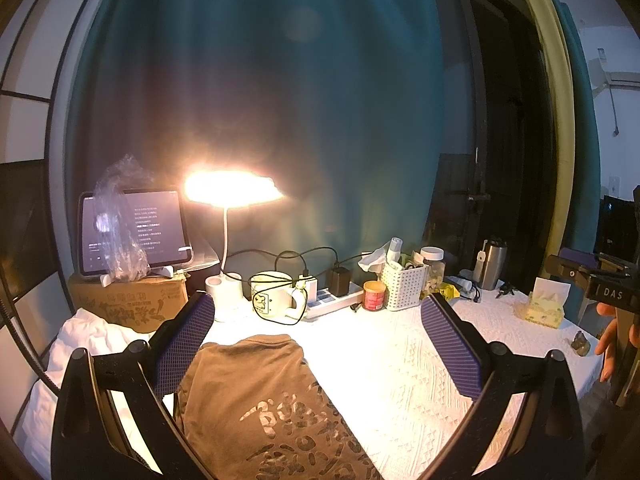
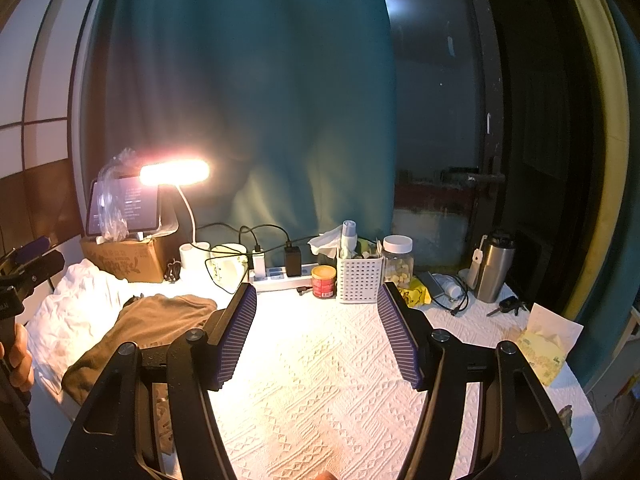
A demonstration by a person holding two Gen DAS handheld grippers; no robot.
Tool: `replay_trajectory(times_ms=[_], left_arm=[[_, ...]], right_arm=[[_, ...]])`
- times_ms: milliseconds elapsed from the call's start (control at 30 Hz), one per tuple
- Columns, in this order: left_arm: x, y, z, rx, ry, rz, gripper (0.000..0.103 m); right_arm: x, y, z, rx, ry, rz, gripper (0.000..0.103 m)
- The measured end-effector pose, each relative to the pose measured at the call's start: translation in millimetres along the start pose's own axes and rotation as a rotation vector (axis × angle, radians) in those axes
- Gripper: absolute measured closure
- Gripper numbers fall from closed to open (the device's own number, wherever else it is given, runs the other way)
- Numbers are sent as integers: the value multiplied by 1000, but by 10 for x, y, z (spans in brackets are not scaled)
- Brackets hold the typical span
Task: Fold small clothes
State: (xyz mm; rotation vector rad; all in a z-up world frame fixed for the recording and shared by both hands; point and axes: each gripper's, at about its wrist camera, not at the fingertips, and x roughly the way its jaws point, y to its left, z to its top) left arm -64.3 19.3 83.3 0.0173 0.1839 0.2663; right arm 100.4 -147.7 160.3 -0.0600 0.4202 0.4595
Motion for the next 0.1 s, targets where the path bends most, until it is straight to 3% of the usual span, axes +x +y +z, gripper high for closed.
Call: replay_trajectory(times_ms=[100], left_arm=[[-1, 33, -12, -11, -8, -7, 1]], right_arm=[[30, 5, -10, -2, 8, 0, 37]])
